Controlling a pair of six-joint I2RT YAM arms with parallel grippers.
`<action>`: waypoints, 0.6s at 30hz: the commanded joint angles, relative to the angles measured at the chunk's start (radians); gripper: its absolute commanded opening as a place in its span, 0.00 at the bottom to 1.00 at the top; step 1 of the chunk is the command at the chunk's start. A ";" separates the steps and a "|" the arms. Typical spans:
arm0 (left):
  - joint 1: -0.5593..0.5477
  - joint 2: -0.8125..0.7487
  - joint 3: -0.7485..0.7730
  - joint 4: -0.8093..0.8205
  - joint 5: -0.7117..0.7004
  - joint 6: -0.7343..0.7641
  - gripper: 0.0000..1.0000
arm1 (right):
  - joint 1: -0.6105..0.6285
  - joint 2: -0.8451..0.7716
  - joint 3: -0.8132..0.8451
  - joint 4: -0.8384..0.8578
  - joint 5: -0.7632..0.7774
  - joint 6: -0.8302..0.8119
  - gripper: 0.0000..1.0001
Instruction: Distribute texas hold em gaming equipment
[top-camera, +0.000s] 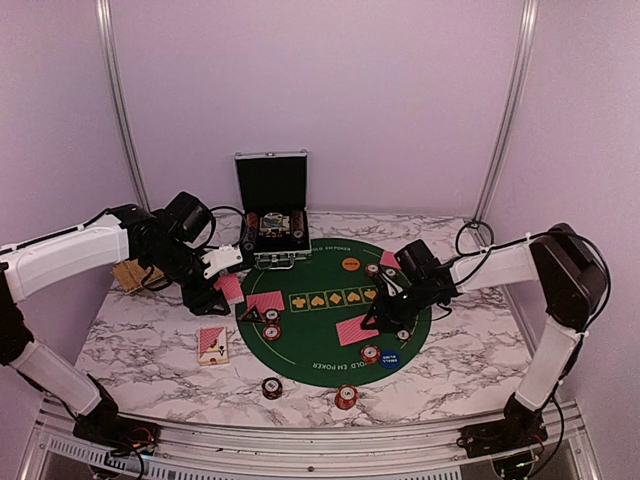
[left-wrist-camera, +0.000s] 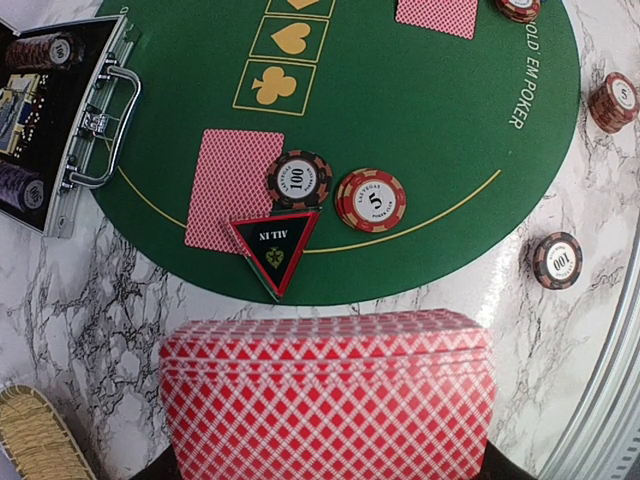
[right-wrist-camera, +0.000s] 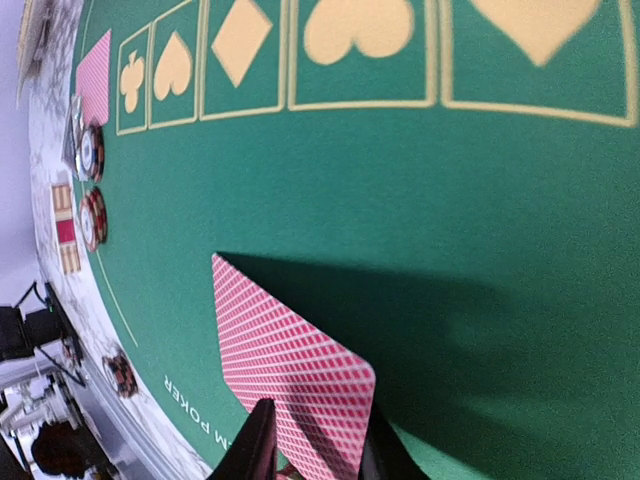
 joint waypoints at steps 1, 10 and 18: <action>0.000 -0.013 -0.002 0.006 0.020 -0.006 0.00 | -0.039 -0.063 -0.011 -0.054 0.031 -0.034 0.31; 0.000 -0.008 0.001 0.005 0.025 -0.007 0.00 | -0.044 -0.136 0.043 -0.137 0.089 -0.068 0.58; 0.000 -0.003 0.009 0.004 0.018 -0.007 0.00 | 0.054 0.057 0.215 -0.070 0.063 -0.051 0.61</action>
